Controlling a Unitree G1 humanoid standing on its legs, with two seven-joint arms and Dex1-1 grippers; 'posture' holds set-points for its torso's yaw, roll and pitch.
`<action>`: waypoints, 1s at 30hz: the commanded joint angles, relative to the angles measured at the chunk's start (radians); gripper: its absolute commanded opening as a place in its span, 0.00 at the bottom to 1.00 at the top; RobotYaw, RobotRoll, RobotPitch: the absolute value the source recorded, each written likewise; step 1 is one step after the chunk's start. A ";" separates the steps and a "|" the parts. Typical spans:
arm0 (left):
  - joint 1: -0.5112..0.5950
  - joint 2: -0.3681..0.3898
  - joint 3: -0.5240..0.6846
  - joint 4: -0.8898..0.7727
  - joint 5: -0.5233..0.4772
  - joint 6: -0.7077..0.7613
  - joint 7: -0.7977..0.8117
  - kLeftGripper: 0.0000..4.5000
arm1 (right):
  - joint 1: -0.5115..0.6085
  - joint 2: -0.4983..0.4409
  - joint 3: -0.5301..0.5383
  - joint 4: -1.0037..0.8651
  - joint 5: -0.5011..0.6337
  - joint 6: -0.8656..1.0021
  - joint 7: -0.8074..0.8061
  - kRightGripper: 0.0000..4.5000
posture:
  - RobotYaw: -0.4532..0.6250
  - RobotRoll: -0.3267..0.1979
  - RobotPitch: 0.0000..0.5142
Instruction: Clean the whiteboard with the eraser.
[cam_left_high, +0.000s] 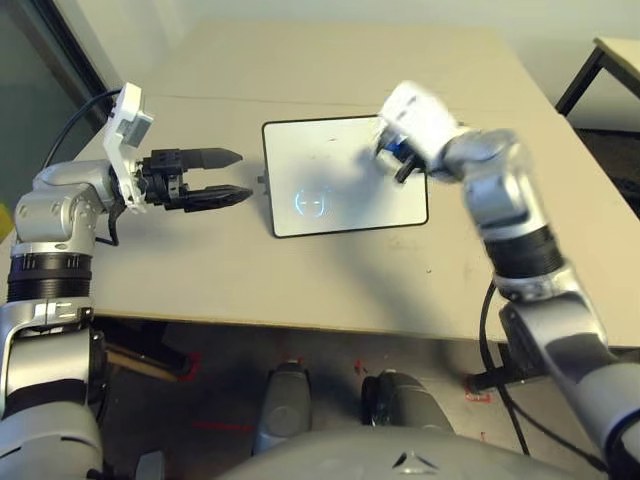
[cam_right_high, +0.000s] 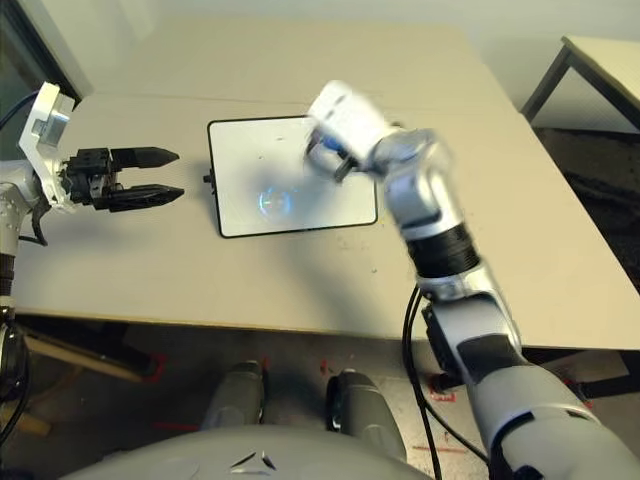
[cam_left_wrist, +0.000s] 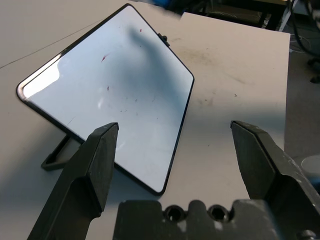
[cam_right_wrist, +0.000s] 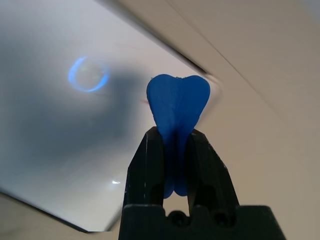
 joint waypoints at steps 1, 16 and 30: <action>-0.010 0.000 -0.008 0.017 0.007 -0.011 -0.011 1.00 | 0.032 -0.014 -0.083 0.061 0.072 0.130 -0.080 0.08 | 0.70 0.62 0.09; -0.017 -0.005 -0.014 0.024 0.010 -0.017 -0.019 1.00 | 0.147 0.020 -0.176 0.210 0.299 0.175 -0.351 0.08 | 0.71 0.62 0.07; -0.014 -0.002 -0.007 0.020 0.008 -0.016 -0.012 1.00 | 0.116 -0.059 -0.175 0.203 0.446 0.237 -0.408 0.71 | 0.71 0.62 0.07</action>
